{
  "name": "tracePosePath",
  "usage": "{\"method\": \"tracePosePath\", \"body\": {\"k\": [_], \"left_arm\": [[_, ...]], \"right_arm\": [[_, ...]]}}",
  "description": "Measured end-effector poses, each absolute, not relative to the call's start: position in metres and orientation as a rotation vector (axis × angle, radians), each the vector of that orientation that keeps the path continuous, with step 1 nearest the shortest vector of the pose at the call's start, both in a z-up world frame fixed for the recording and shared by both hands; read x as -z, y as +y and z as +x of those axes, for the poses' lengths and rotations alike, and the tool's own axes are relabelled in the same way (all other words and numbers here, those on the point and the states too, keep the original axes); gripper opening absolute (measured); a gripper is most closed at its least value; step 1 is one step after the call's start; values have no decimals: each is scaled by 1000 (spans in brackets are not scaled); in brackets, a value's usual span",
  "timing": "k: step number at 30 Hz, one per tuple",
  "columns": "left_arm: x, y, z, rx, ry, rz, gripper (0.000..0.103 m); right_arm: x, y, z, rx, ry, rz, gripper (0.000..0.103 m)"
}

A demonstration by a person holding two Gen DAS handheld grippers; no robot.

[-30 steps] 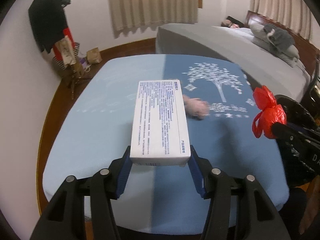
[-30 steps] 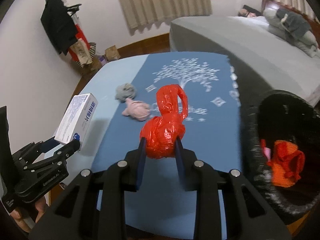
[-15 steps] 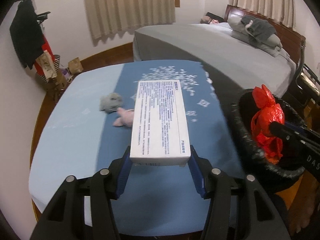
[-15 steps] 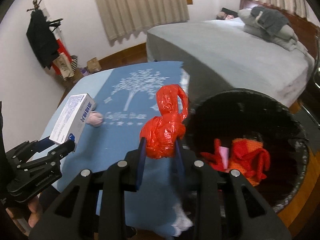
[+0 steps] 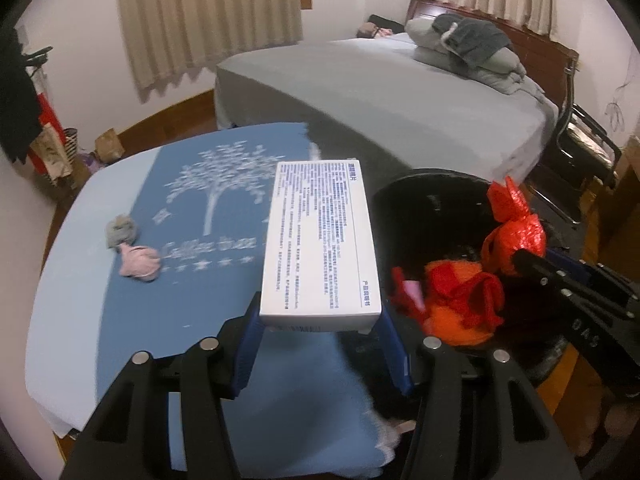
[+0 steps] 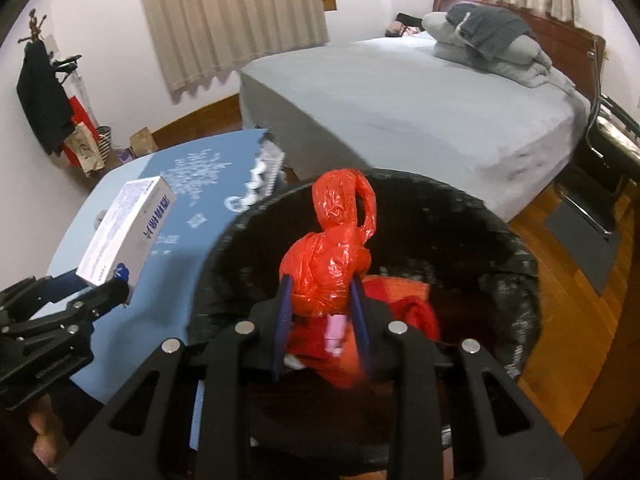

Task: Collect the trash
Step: 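Open both grippers to drop the box and red bag into the bin, then move both open grippers back over the knotted socks on the stool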

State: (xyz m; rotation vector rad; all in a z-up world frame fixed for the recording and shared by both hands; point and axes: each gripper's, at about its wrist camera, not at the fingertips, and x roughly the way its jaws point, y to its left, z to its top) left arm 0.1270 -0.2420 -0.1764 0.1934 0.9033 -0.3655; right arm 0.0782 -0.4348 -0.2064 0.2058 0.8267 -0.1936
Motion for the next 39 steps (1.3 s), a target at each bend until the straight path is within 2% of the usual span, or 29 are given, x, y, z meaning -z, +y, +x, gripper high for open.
{"method": "tracePosePath", "body": {"k": [7,9,12,17,21,26,39], "left_arm": [[183,-289,127,393,925,186,54],[188,-300,128,405,943,190,54],[198,-314,126,437,958,213,55],[206,-308,120,442,964,240,65],[205,-287,123,419,966,232,65],[198,-241,131,358,943,220,71],[197,-79,156,128,921,166,71]], "right_arm": [[217,-471,77,208,850,197,29],[222,-479,80,225,863,193,37],[232,-495,81,251,892,236,40],[236,-503,65,280,888,266,41],[236,-499,55,293,885,290,41],[230,-478,51,267,879,308,41],[219,-333,106,54,870,213,41]]}}
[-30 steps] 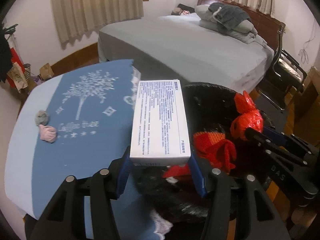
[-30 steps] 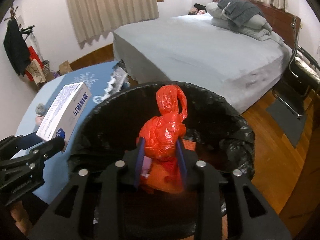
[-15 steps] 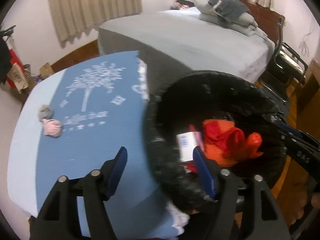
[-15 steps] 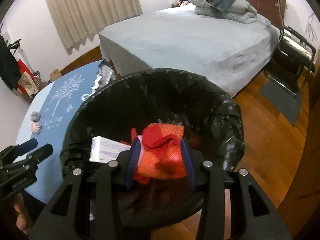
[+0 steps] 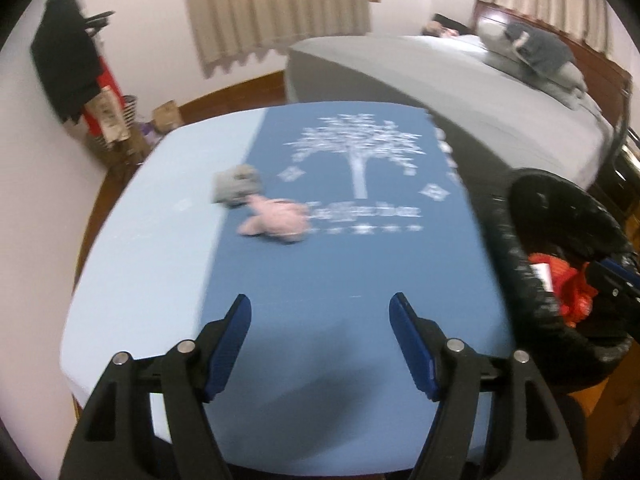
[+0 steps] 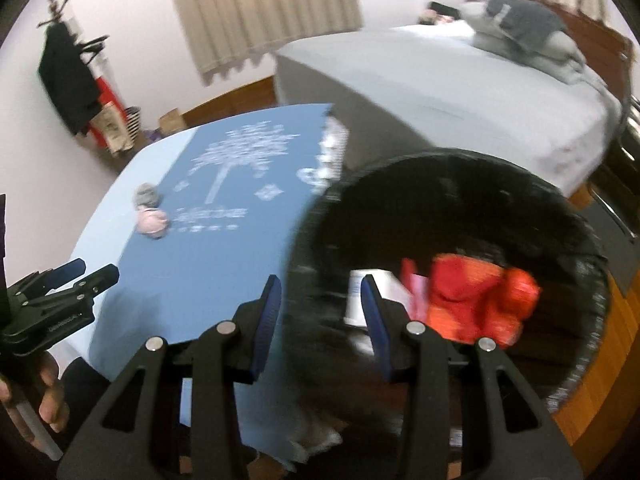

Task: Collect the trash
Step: 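Move both open grippers back over the knotted socks on the stool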

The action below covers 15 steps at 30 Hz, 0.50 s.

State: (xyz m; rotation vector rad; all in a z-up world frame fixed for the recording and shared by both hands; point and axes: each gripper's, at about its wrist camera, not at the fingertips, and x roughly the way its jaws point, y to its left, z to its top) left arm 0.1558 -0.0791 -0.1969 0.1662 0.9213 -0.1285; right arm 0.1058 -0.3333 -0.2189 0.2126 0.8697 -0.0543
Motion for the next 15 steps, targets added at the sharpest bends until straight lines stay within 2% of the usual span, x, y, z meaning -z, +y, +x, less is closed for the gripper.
{"method": "tracePosePath", "body": {"k": [15], "left_arm": [[197,39,177,6,895,88,71]], "right_arm": [[225,-199,186,-93,868,146,41]]}}
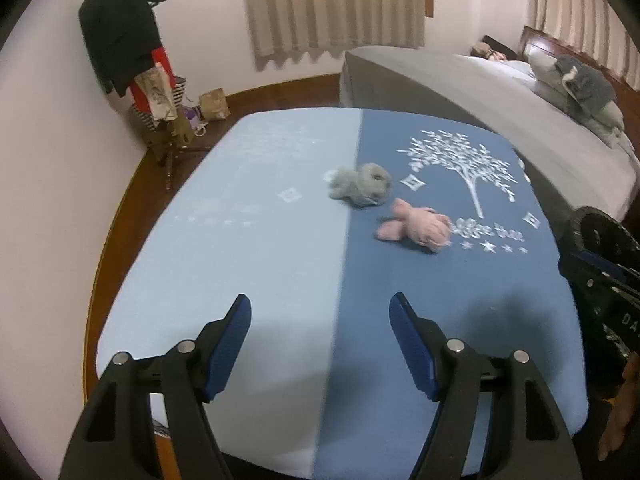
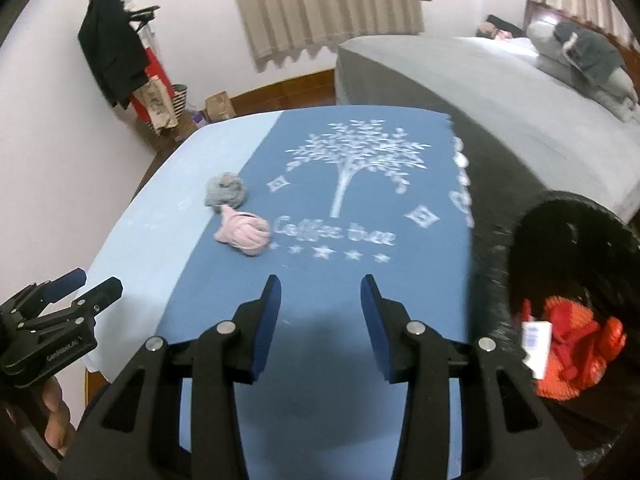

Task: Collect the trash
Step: 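Move both open grippers back over the knotted socks on the stool, then grasp the pink knotted sock with the right gripper while the left gripper approaches the grey sock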

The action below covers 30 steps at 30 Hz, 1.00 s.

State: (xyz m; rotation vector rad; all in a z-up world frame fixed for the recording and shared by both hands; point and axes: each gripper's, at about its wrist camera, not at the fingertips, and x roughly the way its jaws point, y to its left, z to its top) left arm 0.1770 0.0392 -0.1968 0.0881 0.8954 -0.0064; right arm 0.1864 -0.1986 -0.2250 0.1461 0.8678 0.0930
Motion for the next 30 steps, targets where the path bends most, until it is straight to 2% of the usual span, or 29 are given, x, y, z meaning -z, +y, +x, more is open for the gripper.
{"method": "tracePosePath", "body": {"k": [11,30], "left_arm": [[210,81,205,-19,900,61,70],[243,89,255,2,931,55,70]], "right_arm": [[235,-151,221,-132,884,111,41],[285,-112,290,-181,931,91,43]]}}
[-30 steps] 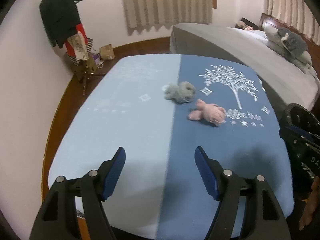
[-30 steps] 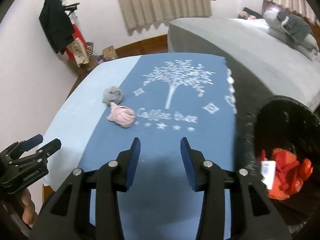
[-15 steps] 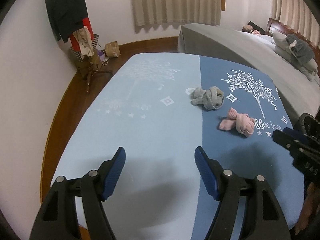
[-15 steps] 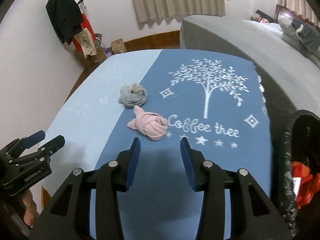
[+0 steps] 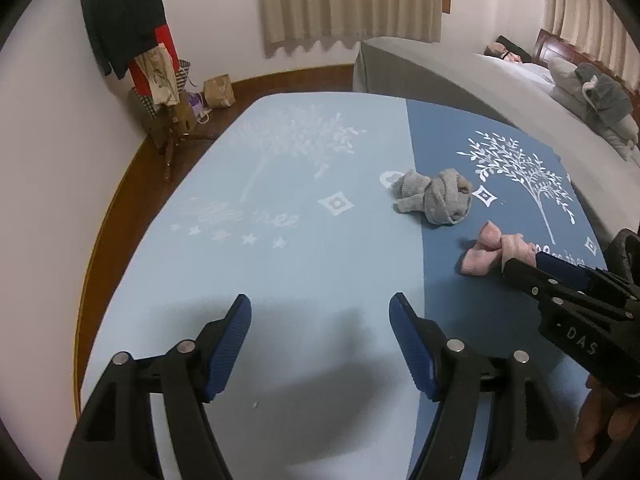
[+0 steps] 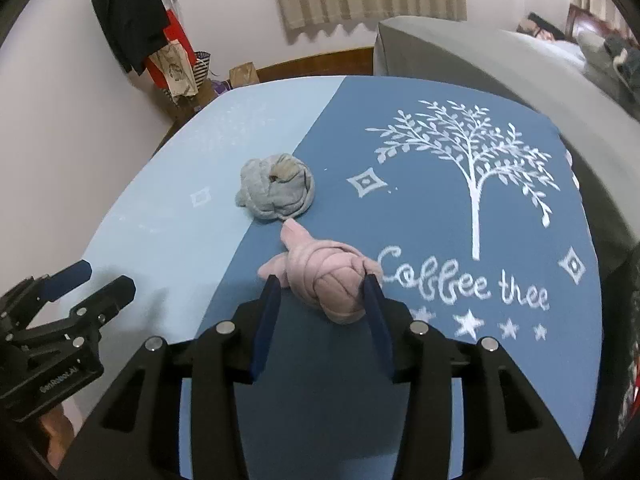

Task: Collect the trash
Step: 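Grasp the pink knotted sock with the right gripper while the left gripper approaches the grey sock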

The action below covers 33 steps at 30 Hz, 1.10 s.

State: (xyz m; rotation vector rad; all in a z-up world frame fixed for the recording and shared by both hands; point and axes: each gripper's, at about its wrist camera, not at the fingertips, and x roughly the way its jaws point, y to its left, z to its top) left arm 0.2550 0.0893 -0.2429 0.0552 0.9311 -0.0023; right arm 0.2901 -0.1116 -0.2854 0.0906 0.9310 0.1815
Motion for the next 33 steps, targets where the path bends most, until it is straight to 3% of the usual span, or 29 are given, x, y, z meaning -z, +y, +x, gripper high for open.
{"method": "tracePosePath", "body": {"k": [2,9,33], "left_arm": [[246,89,260,1,936,54,70],[251,73,278,29,940,55,70],[271,2,346,123,939,65,70]], "right_arm": [[287,-113,295,-183,929,92,36],[278,-131,308,-195,905,132,26],[282,-191,333,-93,865,187,25]]}}
